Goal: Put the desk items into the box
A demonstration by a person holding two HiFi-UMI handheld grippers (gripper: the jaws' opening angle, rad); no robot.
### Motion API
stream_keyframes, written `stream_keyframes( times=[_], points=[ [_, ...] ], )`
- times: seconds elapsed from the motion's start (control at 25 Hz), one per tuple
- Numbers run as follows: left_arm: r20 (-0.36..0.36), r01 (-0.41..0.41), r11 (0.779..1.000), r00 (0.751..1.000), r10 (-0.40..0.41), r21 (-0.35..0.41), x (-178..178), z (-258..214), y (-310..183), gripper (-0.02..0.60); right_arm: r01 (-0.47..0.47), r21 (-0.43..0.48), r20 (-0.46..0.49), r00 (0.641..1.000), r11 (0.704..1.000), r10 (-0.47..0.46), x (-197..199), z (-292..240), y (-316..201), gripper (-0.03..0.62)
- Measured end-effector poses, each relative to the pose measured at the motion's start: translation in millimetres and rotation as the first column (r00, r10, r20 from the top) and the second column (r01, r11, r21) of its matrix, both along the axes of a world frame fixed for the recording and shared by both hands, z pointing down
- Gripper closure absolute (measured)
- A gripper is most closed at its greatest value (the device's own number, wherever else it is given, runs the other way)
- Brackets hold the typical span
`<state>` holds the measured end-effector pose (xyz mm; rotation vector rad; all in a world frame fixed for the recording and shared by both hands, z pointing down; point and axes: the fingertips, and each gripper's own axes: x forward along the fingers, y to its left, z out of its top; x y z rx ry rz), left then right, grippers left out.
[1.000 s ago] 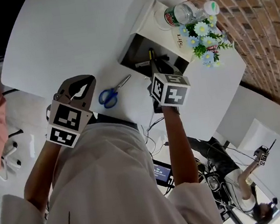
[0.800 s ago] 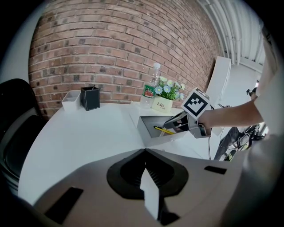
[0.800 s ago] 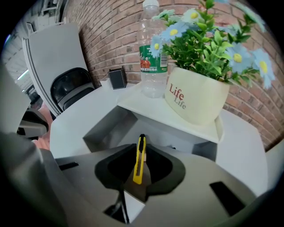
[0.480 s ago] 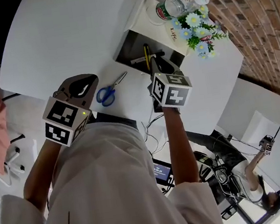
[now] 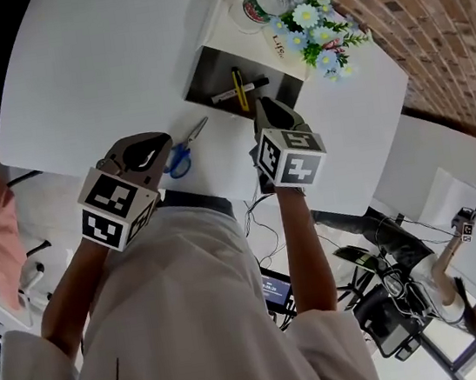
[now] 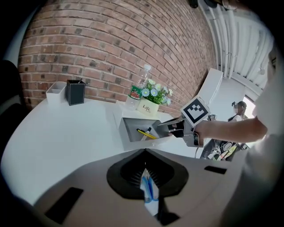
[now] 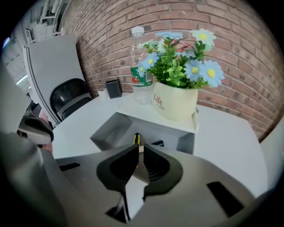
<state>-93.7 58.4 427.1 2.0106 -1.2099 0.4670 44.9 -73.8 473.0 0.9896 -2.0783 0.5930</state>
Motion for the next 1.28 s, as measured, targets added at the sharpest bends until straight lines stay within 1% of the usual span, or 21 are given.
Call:
stream_keyframes(
  times=[0.24, 0.48, 0.72, 1.0, 1.28],
  points=[
    [-0.008, -0.024, 1.000, 1.000, 0.024, 0.014, 4.0, -6.2, -2.6, 0.577, -0.038, 0.004, 0.010, 0.999, 0.999, 0.038, 14.3, -4.6, 11.5, 0.544],
    [0.001, -0.042, 0.999, 0.999, 0.042, 0.026, 5.4, -9.8, -5.8, 0.577, -0.066, 0.010, 0.020, 0.998, 0.998, 0.066, 24.0, -8.5, 20.8, 0.554],
    [0.010, -0.082, 0.996, 0.997, 0.082, 0.031, 10.4, -11.7, -7.4, 0.577, -0.087, 0.015, 0.033, 0.996, 0.996, 0.087, 28.3, -16.8, 29.5, 0.560],
    [0.015, -0.129, 0.991, 0.992, 0.129, 0.041, 21.5, -16.2, -9.9, 0.577, -0.137, 0.027, 0.072, 0.988, 0.990, 0.134, 37.6, -32.1, 42.6, 0.563],
    [0.058, -0.178, 0.982, 0.983, 0.174, 0.069, 28.7, -22.3, -10.4, 0.577, -0.201, 0.050, 0.086, 0.977, 0.978, 0.197, 52.8, -39.8, 61.4, 0.568]
  ],
)
